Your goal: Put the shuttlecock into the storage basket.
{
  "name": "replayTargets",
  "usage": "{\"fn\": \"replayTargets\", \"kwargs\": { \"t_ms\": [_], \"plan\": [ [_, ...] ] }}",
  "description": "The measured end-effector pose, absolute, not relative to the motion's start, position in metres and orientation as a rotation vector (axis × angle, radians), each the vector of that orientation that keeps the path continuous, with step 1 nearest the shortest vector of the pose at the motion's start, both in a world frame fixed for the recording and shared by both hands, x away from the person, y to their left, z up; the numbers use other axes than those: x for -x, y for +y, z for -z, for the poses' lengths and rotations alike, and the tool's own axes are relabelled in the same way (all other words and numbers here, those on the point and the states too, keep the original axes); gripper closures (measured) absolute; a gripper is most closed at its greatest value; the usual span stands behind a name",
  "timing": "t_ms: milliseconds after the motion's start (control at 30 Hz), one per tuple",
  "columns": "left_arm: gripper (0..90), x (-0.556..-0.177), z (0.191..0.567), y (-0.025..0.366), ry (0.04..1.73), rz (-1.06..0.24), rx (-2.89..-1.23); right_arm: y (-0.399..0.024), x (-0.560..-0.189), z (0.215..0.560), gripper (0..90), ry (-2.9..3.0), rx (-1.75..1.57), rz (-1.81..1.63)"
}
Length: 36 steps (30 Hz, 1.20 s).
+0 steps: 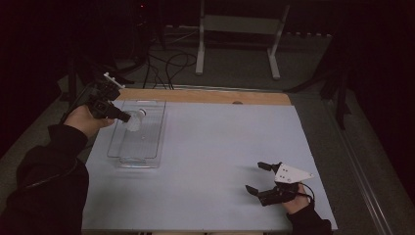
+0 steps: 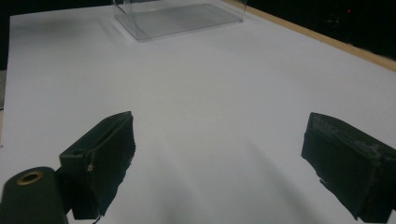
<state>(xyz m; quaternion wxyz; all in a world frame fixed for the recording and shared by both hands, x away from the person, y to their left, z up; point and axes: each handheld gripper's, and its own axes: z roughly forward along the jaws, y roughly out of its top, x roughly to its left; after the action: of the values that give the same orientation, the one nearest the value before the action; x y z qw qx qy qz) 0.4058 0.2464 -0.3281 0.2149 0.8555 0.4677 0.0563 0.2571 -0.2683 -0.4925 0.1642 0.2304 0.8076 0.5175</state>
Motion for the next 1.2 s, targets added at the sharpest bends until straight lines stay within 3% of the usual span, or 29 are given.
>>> {"fn": "replayTargets", "kwargs": {
  "t_ms": [1200],
  "plan": [
    [90.0, -0.421, 0.405, 0.218, 1.361, -0.207, -2.297, -0.277, -0.258, 0.491, 9.5, 2.277, -0.684, -1.476]
  ]
}}
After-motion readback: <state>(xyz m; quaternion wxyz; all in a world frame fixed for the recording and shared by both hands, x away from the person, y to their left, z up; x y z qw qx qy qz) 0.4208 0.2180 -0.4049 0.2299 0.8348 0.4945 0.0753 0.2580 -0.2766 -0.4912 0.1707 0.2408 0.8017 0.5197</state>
